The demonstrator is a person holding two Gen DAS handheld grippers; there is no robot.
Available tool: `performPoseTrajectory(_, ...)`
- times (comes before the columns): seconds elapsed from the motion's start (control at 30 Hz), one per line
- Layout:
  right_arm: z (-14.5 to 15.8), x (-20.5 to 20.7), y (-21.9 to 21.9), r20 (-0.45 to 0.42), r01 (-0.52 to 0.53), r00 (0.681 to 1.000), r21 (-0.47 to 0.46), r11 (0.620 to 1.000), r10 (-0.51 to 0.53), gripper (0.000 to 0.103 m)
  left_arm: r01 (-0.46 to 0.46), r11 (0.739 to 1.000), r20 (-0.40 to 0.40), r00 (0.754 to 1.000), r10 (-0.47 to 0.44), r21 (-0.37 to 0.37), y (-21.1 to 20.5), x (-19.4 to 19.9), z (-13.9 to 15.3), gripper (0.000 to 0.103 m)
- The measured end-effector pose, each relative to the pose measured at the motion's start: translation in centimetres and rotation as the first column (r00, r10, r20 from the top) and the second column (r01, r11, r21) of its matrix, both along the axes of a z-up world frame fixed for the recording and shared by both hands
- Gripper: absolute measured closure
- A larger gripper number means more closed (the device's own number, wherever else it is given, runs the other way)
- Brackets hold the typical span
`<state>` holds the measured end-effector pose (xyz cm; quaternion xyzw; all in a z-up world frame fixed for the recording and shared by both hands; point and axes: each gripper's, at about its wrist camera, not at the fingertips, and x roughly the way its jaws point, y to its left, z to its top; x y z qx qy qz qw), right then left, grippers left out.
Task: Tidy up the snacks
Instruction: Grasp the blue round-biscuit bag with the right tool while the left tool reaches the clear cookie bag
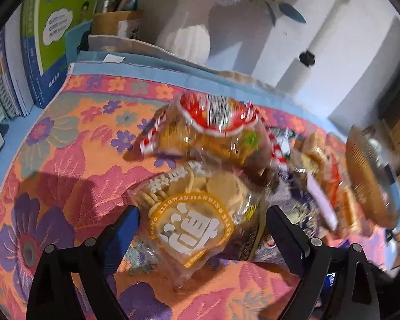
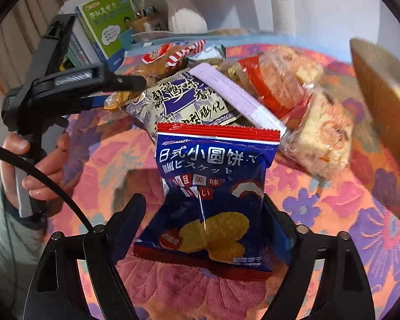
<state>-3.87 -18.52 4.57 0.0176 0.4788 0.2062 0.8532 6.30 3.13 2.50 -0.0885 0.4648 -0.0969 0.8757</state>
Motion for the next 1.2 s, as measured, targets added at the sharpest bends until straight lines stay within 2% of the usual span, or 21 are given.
performPoseTrajectory(0.03,0.0,-0.3,0.1,0.007,0.005,1.000,-0.015,1.000,-0.005,0.032,0.001,1.000,0.011,1.000,-0.001,0.009,-0.1,-0.2,-0.1,0.020)
performPoseTrajectory(0.13,0.2,-1.3,0.0,0.029,0.010,1.000,-0.014,1.000,-0.009,0.038,-0.003,1.000,0.020,1.000,0.003,-0.001,0.5,-0.8,-0.1,0.055)
performPoseTrajectory(0.23,0.4,-2.5,-0.6,0.042,0.016,0.999,-0.007,1.000,-0.016,0.042,-0.005,0.999,0.029,1.000,0.007,-0.051,1.7,-1.5,0.1,0.075)
performPoseTrajectory(0.33,1.0,-3.9,-1.0,0.061,0.018,0.998,0.020,1.000,-0.019,0.042,-0.008,0.999,0.050,0.999,0.011,-0.054,2.4,-2.5,0.5,0.077)
performPoseTrajectory(0.43,1.6,-5.0,-1.4,0.078,0.017,0.997,0.031,0.999,-0.019,0.042,0.044,0.997,0.029,0.999,-0.042,-0.064,2.5,-3.4,0.7,0.077)
performPoseTrajectory(0.5,2.0,-5.7,-1.8,0.082,0.013,0.997,0.036,0.999,-0.016,0.042,0.073,0.995,0.028,0.997,-0.072,-0.060,2.7,-3.8,1.2,0.070)
performPoseTrajectory(0.53,2.1,-5.8,-2.1,0.083,0.014,0.996,0.039,0.999,-0.017,0.042,0.074,0.996,0.033,0.997,-0.072,-0.042,2.7,-3.9,1.6,0.047)
performPoseTrajectory(0.57,2.3,-5.9,-2.3,0.082,0.015,0.996,0.046,0.999,-0.019,0.042,0.065,0.998,0.057,0.996,-0.064,-0.018,2.7,-3.9,2.0,0.011)
performPoseTrajectory(0.6,2.3,-5.8,-2.5,0.079,0.012,0.997,0.054,0.998,-0.016,0.042,0.046,0.999,0.099,0.994,-0.046,0.004,2.7,-3.7,2.6,0.000)
performPoseTrajectory(0.67,2.1,-5.5,-2.9,0.071,0.009,0.997,0.058,0.998,-0.013,0.042,0.050,0.998,0.157,0.986,-0.054,0.029,2.3,-3.1,3.2,0.001)
performPoseTrajectory(0.73,1.7,-5.0,-3.0,0.058,0.020,0.998,0.053,0.998,-0.023,0.042,0.119,0.990,0.134,0.983,-0.128,0.072,1.1,-1.4,3.0,0.001)
performPoseTrajectory(0.8,1.2,-4.5,-3.3,0.035,0.028,0.999,0.073,0.997,-0.031,0.042,0.140,0.981,0.109,0.982,-0.155,0.134,0.2,0.1,2.1,0.017)
performPoseTrajectory(0.83,1.0,-4.3,-3.4,0.026,0.032,0.999,0.085,0.996,-0.034,0.042,0.161,0.975,0.086,0.981,-0.175,0.156,-0.2,0.7,1.5,0.030)
performPoseTrajectory(0.87,0.8,-4.1,-3.6,0.015,0.036,0.999,0.100,0.994,-0.038,0.042,0.179,0.970,0.057,0.980,-0.191,0.164,-0.4,1.4,0.7,0.036)
performPoseTrajectory(0.9,0.7,-4.0,-3.8,0.011,0.038,0.999,0.107,0.994,-0.039,0.042,0.185,0.970,0.048,0.980,-0.194,0.155,-0.4,1.7,0.1,0.036)
performPoseTrajectory(0.93,0.5,-4.0,-3.9,0.007,0.040,0.999,0.113,0.993,-0.041,0.042,0.188,0.972,0.065,0.978,-0.199,0.143,-0.3,1.6,0.1,0.039)
performPoseTrajectory(0.97,0.5,-3.9,-4.0,0.005,0.041,0.999,0.121,0.992,-0.042,0.042,0.197,0.972,0.085,0.974,-0.209,0.129,-0.1,1.4,0.1,0.048)
performPoseTrajectory(1.07,1.0,-4.3,-4.2,0.028,0.042,0.999,0.141,0.989,-0.046,0.042,0.185,0.980,0.118,0.974,-0.193,0.079,0.8,0.2,0.6,0.055)
performPoseTrajectory(1.13,1.8,-4.8,-4.5,0.056,0.041,0.997,0.160,0.986,-0.051,0.042,0.174,0.980,0.145,0.972,-0.187,0.094,1.1,-1.2,1.4,0.061)
performPoseTrajectory(1.2,3.0,-5.5,-4.9,0.095,0.037,0.994,0.183,0.982,-0.056,0.042,0.168,0.978,0.180,0.966,-0.188,0.121,1.3,-2.8,2.7,0.074)
